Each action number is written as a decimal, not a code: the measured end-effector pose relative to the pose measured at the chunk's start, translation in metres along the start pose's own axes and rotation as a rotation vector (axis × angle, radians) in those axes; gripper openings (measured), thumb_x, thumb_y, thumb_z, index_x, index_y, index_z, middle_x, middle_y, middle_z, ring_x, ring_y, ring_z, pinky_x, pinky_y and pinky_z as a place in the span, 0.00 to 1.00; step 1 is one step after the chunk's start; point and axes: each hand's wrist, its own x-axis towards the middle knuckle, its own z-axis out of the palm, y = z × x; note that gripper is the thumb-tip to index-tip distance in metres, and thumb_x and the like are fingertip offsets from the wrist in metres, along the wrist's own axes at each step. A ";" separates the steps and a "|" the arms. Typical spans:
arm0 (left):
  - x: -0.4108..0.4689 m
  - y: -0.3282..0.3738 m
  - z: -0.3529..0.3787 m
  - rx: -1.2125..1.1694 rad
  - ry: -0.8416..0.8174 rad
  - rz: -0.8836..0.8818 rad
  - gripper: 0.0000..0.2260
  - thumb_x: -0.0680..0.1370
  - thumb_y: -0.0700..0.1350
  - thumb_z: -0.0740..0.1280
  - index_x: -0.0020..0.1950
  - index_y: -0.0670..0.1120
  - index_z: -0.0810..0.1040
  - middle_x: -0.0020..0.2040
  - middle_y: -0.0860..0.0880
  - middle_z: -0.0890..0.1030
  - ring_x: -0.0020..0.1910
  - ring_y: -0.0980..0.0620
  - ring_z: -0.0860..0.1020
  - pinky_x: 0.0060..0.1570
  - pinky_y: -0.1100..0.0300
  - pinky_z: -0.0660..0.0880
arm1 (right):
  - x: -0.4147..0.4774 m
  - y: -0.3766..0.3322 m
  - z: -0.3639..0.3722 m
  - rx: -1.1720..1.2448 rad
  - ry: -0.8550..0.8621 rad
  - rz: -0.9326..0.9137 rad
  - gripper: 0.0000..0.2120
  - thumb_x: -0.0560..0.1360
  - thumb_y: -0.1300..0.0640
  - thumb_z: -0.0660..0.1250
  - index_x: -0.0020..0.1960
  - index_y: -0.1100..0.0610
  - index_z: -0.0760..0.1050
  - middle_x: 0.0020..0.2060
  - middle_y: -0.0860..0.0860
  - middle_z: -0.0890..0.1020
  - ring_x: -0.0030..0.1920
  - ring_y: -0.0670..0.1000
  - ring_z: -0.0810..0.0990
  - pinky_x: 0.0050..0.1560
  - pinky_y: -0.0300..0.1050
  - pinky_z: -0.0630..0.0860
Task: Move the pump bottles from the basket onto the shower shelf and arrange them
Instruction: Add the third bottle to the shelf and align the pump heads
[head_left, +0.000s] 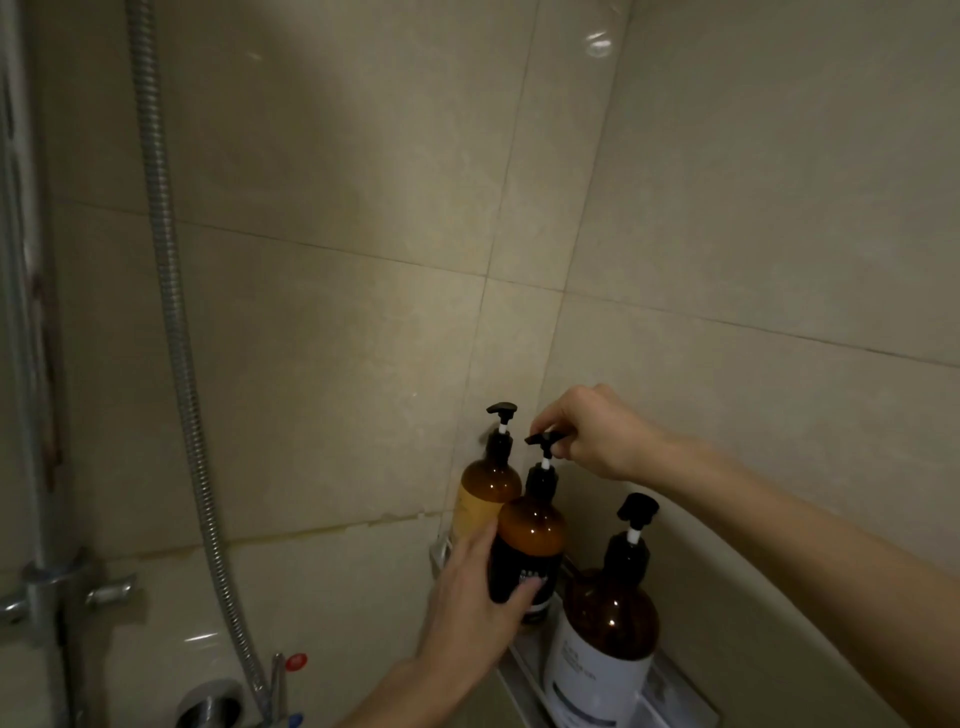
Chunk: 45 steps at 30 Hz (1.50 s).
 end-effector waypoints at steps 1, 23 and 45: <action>0.000 0.003 0.001 0.007 -0.005 0.016 0.31 0.68 0.59 0.70 0.66 0.70 0.58 0.57 0.74 0.63 0.57 0.73 0.64 0.60 0.69 0.64 | 0.001 0.000 0.000 -0.003 0.002 -0.003 0.17 0.72 0.69 0.66 0.58 0.55 0.78 0.52 0.54 0.82 0.52 0.49 0.80 0.51 0.37 0.76; 0.024 -0.009 0.003 -0.176 -0.009 -0.135 0.37 0.64 0.49 0.78 0.68 0.57 0.65 0.62 0.58 0.73 0.62 0.58 0.71 0.63 0.60 0.67 | 0.010 0.008 0.003 -0.002 -0.002 -0.034 0.16 0.73 0.69 0.65 0.57 0.54 0.79 0.52 0.52 0.82 0.53 0.47 0.80 0.51 0.34 0.74; 0.014 -0.004 -0.002 -0.091 -0.064 -0.123 0.37 0.72 0.45 0.71 0.75 0.54 0.54 0.67 0.56 0.62 0.68 0.59 0.61 0.71 0.58 0.58 | 0.012 0.004 0.006 0.012 0.005 -0.034 0.16 0.72 0.67 0.66 0.56 0.54 0.79 0.52 0.52 0.82 0.52 0.47 0.80 0.52 0.36 0.75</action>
